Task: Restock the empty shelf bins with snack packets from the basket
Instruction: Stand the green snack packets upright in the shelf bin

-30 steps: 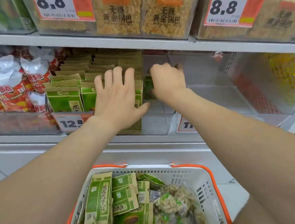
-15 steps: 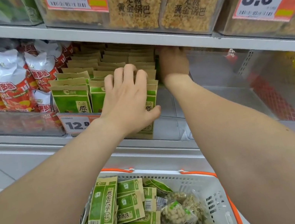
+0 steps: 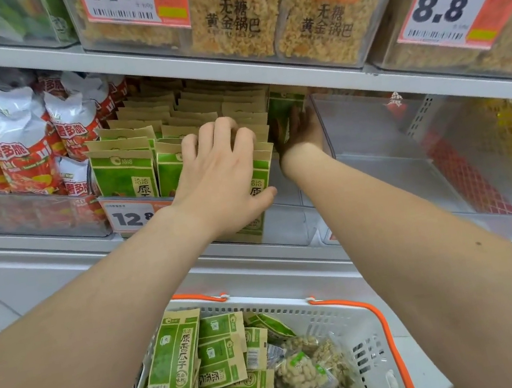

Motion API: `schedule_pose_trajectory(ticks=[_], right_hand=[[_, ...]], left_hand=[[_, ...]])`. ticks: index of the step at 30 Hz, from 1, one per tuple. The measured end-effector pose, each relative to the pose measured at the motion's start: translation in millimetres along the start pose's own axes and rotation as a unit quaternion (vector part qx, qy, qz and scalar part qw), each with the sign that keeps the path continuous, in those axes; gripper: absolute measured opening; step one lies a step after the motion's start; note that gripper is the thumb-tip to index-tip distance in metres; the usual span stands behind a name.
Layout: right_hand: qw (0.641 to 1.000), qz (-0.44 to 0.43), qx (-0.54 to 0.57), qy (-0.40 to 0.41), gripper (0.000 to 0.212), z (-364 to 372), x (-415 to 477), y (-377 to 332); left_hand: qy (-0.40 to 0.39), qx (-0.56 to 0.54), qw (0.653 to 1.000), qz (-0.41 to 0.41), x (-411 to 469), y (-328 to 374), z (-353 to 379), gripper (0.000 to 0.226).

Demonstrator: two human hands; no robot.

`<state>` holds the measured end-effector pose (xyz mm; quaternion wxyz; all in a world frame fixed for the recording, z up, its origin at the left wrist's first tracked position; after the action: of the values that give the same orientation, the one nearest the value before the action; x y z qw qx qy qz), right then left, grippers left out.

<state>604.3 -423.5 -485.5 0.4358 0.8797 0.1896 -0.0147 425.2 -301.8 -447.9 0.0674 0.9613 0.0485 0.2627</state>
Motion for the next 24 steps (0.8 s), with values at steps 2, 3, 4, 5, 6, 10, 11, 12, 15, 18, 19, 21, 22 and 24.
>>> schedule_pose_trajectory(ticks=[2,3,4,5,6,10,11,12,15,18,19,21,22,24], right_hand=[[1.0,-0.006,-0.013,-0.023,0.095,-2,0,1],[0.999,-0.011,-0.021,-0.037,0.095,-3,-2,1],[0.999,-0.011,-0.022,-0.043,0.095,-4,-3,1],[0.999,-0.009,-0.022,-0.039,0.095,-4,-4,1],[0.999,-0.009,-0.02,-0.028,0.095,-5,-6,0],[0.999,-0.027,-0.003,0.022,0.089,-21,-22,1],[0.998,-0.036,0.019,0.038,0.086,-26,-32,2],[0.996,-0.05,0.047,0.052,0.083,-32,-45,4],[0.981,-0.109,0.128,0.093,0.079,-41,-90,3],[0.969,-0.141,0.138,0.151,0.055,-44,-128,2],[0.964,-0.143,0.14,0.176,0.045,-46,-140,2],[0.954,-0.15,0.148,0.213,0.034,-51,-164,2],[0.949,-0.15,0.152,0.23,0.03,-53,-176,1],[0.942,-0.129,0.149,0.273,0.023,-61,-200,-5]], left_hand=[[0.001,0.002,1.0,0.001,1,1,0,0.072],[0.0,0.004,1.0,0.001,1,1,1,0.072],[-0.002,0.006,1.0,0.001,1,1,1,0.073],[-0.003,0.009,1.0,0.002,2,2,2,0.074],[-0.005,0.011,1.0,0.002,2,2,2,0.075],[-0.011,0.014,1.0,-0.002,2,2,-1,0.081],[-0.013,0.015,1.0,-0.003,1,3,-2,0.082],[-0.015,0.015,1.0,-0.004,1,4,-5,0.083],[-0.013,0.009,1.0,-0.009,-2,8,-14,0.083],[-0.001,-0.03,0.999,-0.031,-8,11,-30,0.074],[0.002,-0.036,0.999,-0.036,-12,11,-36,0.069],[0.011,-0.029,0.999,-0.033,-19,10,-48,0.05],[0.005,-0.029,0.999,-0.032,-23,9,-52,0.039],[-0.061,-0.045,0.996,-0.048,-30,2,-57,0.02]])
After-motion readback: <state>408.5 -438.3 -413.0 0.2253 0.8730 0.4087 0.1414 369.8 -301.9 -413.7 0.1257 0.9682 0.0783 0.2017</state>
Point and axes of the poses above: each hand's wrist, its own x-axis towards the middle knuckle, its own z-axis out of the palm, y = z × x, the point moved 3 cm from there along x, towards the middle knuckle, and after that the axes turned 15 degrees about -z, right-handed, at the moved point
